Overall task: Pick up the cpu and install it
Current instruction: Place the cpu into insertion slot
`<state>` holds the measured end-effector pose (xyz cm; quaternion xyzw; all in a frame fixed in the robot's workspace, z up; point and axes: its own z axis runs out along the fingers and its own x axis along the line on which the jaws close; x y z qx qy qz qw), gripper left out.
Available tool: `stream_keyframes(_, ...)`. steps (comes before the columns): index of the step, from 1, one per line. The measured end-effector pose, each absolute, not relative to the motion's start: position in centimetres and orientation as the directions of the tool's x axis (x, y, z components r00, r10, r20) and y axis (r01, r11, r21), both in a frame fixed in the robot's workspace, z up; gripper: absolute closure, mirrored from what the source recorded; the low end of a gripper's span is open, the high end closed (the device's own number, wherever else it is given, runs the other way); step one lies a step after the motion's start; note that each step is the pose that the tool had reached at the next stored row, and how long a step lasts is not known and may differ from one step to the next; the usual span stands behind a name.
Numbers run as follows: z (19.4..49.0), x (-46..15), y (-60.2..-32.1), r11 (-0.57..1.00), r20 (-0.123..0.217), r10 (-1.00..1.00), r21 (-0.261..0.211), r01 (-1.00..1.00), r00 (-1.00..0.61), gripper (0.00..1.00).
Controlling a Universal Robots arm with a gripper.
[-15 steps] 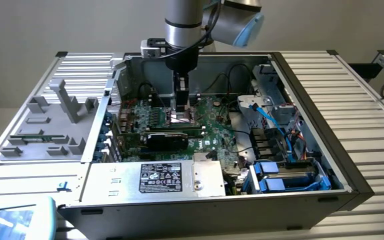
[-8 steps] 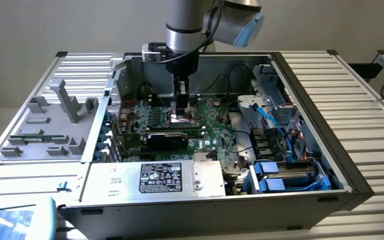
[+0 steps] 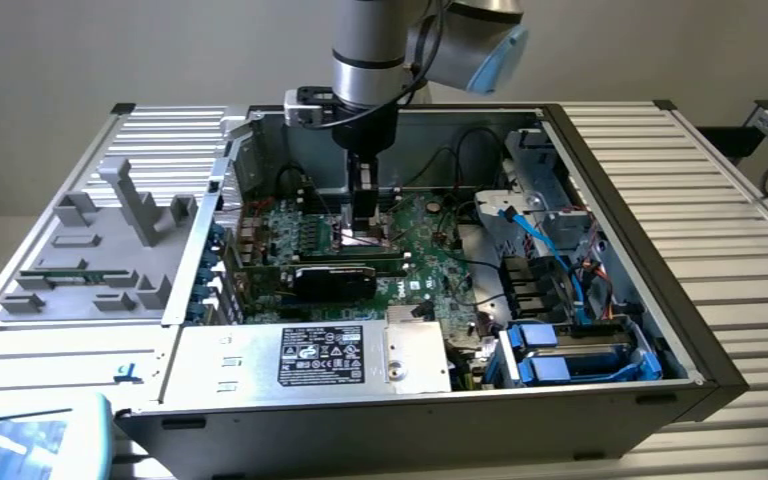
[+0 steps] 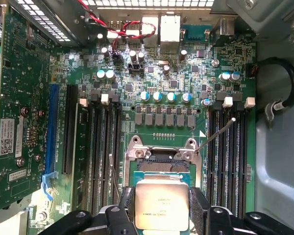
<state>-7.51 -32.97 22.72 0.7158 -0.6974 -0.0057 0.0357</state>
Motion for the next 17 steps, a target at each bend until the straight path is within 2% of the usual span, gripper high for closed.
stream_keyframes(17,21.70,-7.59,-32.64,-0.024,0.065,-0.998,0.040,-0.999,0.026,0.45)
